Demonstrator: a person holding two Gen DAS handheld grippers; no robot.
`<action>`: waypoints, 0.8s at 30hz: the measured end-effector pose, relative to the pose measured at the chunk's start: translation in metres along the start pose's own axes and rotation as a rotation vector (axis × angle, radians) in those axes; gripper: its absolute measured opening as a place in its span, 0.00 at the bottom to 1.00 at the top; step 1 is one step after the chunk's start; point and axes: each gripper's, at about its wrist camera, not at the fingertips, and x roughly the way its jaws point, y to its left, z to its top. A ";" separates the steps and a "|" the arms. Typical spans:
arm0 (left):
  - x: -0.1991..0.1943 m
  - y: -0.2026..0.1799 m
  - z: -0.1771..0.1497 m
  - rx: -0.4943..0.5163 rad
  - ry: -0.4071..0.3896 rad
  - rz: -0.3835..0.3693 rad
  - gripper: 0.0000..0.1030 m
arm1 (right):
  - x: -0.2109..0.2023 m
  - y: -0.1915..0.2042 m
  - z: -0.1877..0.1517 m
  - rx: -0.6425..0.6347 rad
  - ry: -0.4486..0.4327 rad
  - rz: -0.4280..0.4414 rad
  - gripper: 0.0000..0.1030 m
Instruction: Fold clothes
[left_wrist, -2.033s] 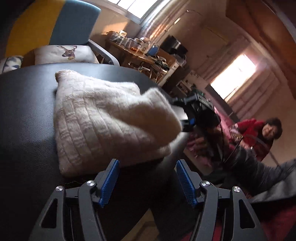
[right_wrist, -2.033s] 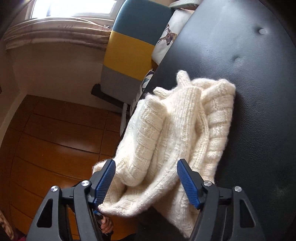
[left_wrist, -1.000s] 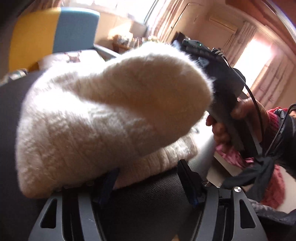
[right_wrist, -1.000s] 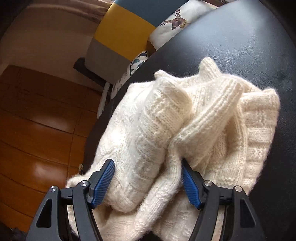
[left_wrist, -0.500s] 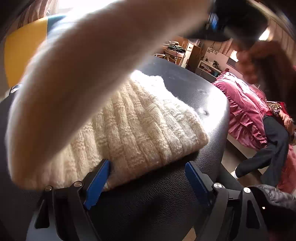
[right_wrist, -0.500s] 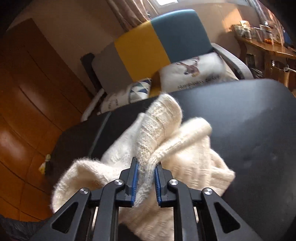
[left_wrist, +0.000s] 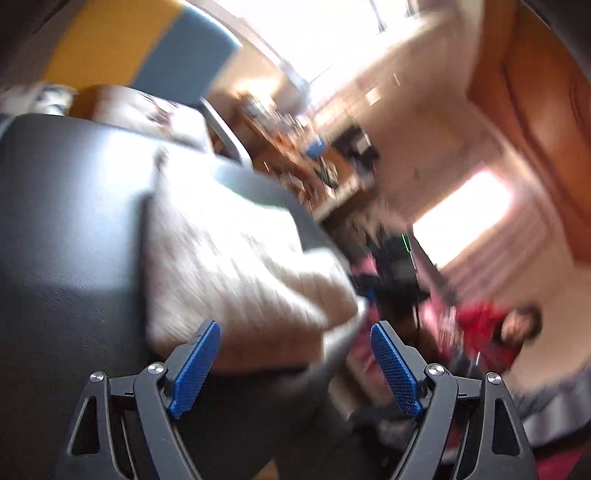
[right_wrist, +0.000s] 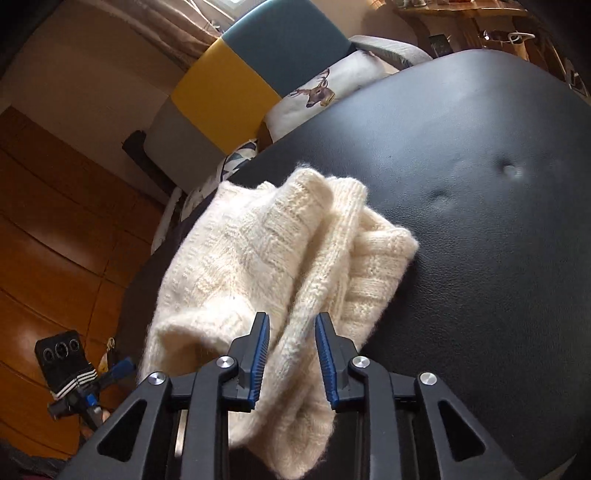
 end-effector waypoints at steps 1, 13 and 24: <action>-0.002 0.004 0.008 -0.020 -0.028 0.021 0.83 | -0.010 0.003 -0.003 -0.004 -0.012 0.021 0.29; 0.079 0.016 0.073 0.132 0.058 0.184 0.84 | 0.042 0.082 -0.012 -0.257 0.247 0.204 0.56; 0.151 -0.006 0.050 0.373 0.179 0.226 0.85 | 0.070 0.013 -0.064 -0.105 0.483 0.357 0.14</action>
